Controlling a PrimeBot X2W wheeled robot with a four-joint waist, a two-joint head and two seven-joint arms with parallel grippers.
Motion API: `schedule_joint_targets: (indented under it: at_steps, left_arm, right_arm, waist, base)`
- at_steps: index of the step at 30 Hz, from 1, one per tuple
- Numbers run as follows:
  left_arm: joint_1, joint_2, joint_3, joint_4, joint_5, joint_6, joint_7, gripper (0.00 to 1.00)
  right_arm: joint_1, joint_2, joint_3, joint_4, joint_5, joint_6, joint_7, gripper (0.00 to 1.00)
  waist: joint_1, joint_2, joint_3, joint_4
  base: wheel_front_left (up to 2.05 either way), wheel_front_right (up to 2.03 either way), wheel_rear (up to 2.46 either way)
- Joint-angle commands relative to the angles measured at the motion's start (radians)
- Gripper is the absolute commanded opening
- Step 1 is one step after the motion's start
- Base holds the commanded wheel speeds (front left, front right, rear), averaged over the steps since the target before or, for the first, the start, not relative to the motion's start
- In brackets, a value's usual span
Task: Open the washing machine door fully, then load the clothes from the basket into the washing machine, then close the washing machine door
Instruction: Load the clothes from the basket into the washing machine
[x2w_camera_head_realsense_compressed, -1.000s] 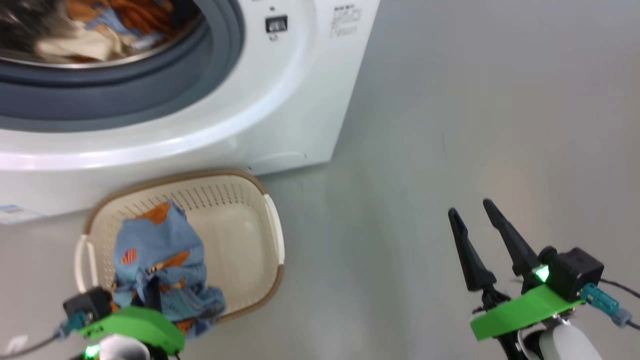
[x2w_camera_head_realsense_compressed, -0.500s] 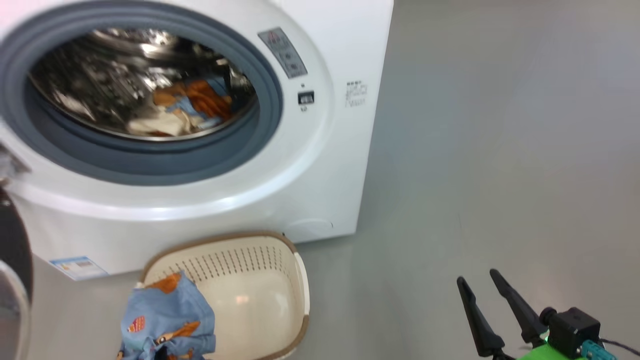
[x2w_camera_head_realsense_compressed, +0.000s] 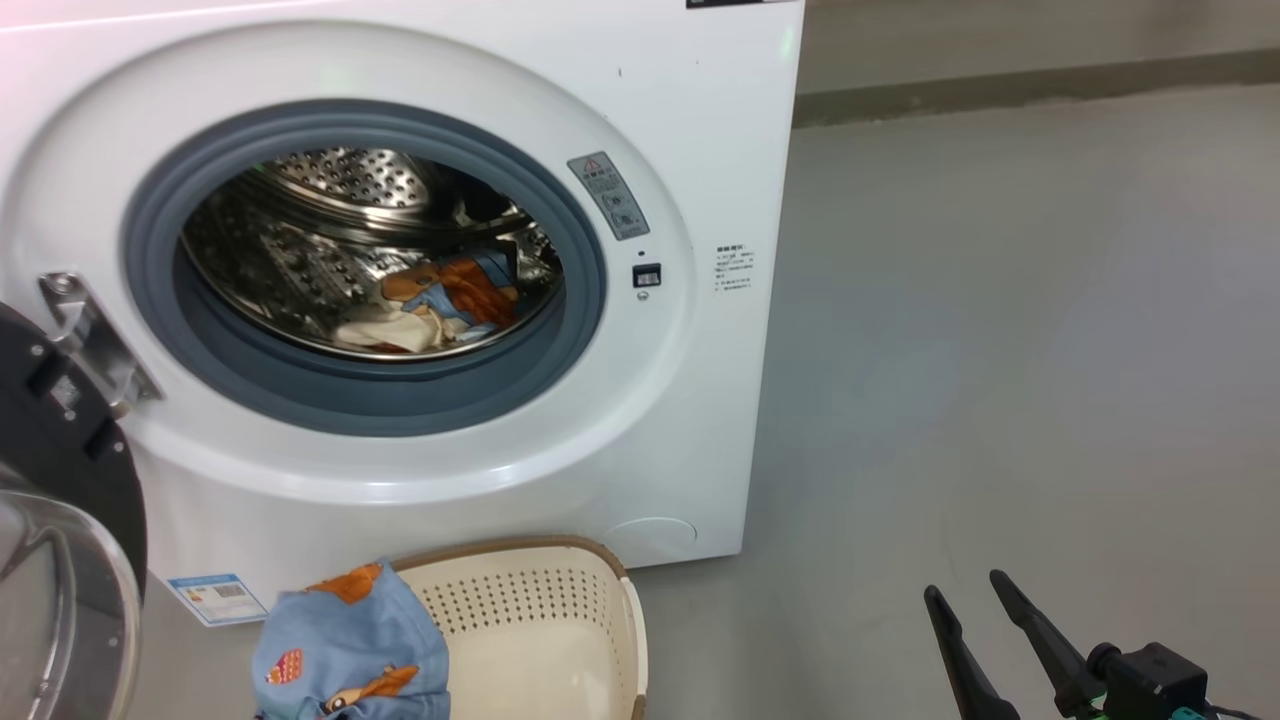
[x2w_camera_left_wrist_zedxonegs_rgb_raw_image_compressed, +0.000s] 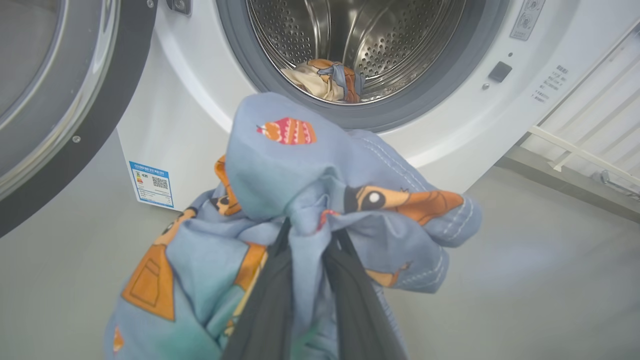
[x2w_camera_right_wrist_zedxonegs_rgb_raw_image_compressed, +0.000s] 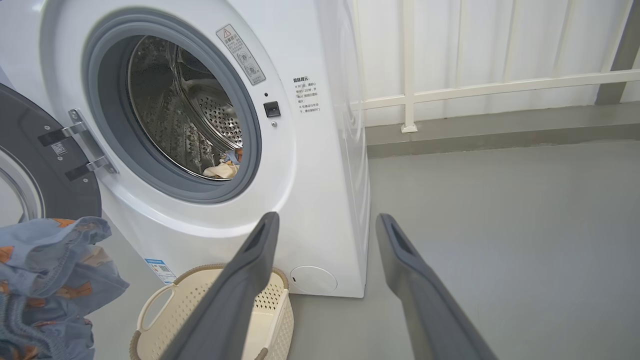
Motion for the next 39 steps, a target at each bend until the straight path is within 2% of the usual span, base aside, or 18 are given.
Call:
schedule_joint_targets:
  at_steps: [1, 12, 39]
  left_arm:
    - [-0.011, 0.006, 0.033, -0.035, 0.013, 0.005, -0.014, 0.0]
    - [0.017, 0.006, 0.033, -0.116, 0.029, 0.01, -0.014, 0.0]
    - [0.042, 0.006, 0.029, -0.189, 0.058, 0.023, -0.014, 0.0]
  right_arm:
    - [-0.001, -0.015, 0.019, -0.025, 0.0, 0.002, -0.005, 1.0]
    - [0.004, -0.019, 0.02, -0.031, 0.0, 0.002, -0.005, 1.0]
    - [0.004, -0.013, 0.015, -0.035, -0.004, 0.002, -0.005, 1.0]
  waist:
    - [0.0, 0.0, -0.015, 0.011]
    - [0.0, 0.0, -0.026, 0.02]
    - [0.0, 0.0, -0.01, 0.025]
  base:
    - [0.0, 0.0, 0.0]
    - [0.0, 0.0, 0.0]
    - [0.0, 0.0, 0.0]
